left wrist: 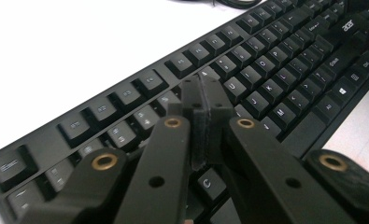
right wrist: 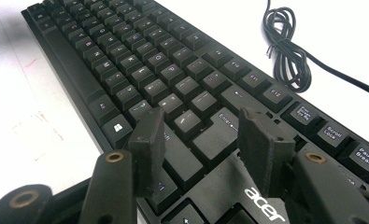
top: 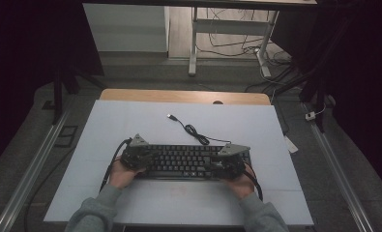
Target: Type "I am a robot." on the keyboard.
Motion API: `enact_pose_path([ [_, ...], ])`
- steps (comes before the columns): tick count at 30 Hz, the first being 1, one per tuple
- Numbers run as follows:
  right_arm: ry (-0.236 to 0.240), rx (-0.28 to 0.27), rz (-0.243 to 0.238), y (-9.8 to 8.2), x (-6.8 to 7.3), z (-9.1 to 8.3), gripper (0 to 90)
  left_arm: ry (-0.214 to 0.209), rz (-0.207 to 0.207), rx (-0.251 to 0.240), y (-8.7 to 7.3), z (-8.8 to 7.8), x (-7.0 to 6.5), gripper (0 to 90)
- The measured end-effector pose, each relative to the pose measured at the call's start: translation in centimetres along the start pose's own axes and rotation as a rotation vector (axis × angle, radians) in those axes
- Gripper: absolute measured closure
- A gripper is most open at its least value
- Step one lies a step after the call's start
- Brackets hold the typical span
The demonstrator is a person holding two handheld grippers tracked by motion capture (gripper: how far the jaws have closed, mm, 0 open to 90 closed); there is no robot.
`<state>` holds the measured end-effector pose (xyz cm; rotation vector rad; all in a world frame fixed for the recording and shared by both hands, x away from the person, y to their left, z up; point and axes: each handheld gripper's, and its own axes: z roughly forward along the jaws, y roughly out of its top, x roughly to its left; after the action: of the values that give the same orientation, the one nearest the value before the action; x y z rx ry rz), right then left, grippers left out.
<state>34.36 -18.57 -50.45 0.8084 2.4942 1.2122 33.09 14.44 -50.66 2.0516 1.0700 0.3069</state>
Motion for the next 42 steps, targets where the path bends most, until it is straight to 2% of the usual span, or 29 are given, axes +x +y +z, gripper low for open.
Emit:
enact_pose_path([
  [11,-0.002,0.003,-0.003,0.0,0.0,0.0,51.7,0.012,0.002,0.041,0.1,1.7,-0.3,88.5],
  [26,-0.002,0.007,-0.006,0.0,0.0,0.0,51.6,0.029,0.013,0.070,-0.1,2.4,-0.4,88.6],
  [31,0.000,0.007,-0.006,0.0,0.0,0.0,51.6,0.030,0.019,0.067,-0.1,2.4,-0.4,88.5],
  [33,-0.001,0.007,-0.005,0.0,0.0,0.0,51.6,0.023,0.021,0.043,0.0,2.1,-0.4,88.4],
  [35,-0.001,0.006,-0.005,0.0,0.0,0.0,51.6,0.025,0.018,-0.006,0.1,1.6,-0.5,82.8],
  [38,-0.001,0.002,-0.003,0.0,-0.1,0.0,51.6,0.038,0.015,-0.058,0.3,0.5,-0.4,63.7],
  [41,-0.001,-0.001,-0.003,0.0,-0.1,-0.1,51.6,0.013,0.006,-0.051,0.4,-0.1,-0.3,44.9],
  [42,-0.002,-0.001,-0.002,0.0,-0.1,-0.1,51.6,0.017,0.012,-0.047,0.4,-0.2,-0.2,40.1],
])
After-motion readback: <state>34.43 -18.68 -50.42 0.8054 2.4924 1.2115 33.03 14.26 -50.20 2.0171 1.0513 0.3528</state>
